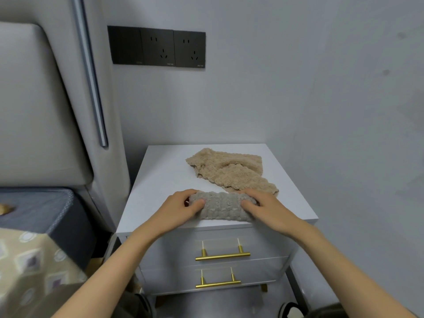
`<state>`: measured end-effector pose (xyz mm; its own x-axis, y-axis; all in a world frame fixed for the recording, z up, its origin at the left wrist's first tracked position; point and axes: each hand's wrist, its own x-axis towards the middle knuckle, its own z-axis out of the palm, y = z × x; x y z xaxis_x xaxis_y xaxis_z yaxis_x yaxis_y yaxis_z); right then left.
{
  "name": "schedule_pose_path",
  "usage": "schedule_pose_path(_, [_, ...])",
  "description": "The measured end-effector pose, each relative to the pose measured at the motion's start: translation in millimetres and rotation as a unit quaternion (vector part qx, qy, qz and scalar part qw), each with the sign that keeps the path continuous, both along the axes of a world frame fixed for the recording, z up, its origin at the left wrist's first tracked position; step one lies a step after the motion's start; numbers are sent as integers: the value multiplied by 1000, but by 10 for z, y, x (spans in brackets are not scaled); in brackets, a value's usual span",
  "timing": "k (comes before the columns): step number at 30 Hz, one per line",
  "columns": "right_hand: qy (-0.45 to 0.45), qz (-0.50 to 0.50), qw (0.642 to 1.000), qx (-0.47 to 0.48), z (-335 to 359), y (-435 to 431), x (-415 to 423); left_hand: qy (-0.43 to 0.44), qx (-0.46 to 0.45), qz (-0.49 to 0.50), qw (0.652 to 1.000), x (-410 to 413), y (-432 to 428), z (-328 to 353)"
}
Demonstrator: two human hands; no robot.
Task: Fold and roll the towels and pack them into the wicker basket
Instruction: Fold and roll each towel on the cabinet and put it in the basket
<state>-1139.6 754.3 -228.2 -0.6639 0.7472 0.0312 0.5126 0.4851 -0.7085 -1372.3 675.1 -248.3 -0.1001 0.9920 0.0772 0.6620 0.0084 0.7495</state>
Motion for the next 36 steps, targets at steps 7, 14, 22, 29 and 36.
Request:
schedule_pose_path(7, [-84, -14, 996, -7, -9, 157, -115, 71, -37, 69, 994, 53, 101, 32])
schedule_pose_path(14, [-147, 12, 986, -76, 133, 178, -112, 120, -120, 11, 985, -7, 81, 145])
schedule_pose_path(22, [-105, -28, 987, -122, 166, 66, -98, -34, -55, 3, 998, 49, 18, 156])
schedule_pose_path(29, [51, -77, 977, -193, 361, -122, 102, -349, -38, 24, 936, 244, -76, 375])
schedule_pose_path(36, [82, -129, 979, -134, 567, -402, 599, -411, -9, -29, 911, 754, -174, 603])
